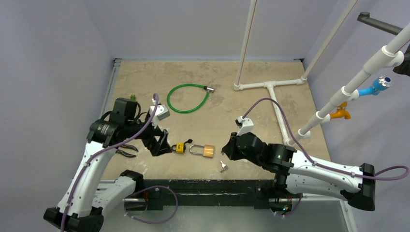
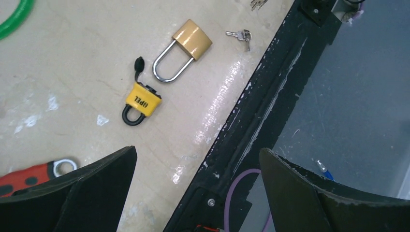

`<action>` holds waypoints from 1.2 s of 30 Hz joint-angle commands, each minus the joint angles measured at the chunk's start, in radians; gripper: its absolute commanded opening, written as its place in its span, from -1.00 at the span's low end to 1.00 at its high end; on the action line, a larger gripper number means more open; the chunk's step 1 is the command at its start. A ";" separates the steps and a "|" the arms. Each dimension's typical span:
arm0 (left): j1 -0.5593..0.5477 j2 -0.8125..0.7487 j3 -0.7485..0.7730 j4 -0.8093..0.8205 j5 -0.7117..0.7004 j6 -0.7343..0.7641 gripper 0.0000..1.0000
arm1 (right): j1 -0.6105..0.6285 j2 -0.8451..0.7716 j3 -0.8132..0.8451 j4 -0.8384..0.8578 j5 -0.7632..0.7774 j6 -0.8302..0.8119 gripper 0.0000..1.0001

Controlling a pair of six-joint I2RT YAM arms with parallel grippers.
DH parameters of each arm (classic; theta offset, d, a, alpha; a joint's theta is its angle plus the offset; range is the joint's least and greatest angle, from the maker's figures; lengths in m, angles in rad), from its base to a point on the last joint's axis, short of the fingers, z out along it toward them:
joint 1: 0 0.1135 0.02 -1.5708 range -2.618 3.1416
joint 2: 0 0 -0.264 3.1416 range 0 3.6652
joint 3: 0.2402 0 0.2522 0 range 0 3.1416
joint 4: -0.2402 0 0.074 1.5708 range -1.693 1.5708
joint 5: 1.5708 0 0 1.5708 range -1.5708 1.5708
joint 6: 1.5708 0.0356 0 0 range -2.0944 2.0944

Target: Unlock with the key

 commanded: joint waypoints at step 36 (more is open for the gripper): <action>-0.569 0.019 0.043 0.462 -0.036 0.009 0.80 | -0.002 0.123 0.465 0.289 -0.500 -0.227 -1.00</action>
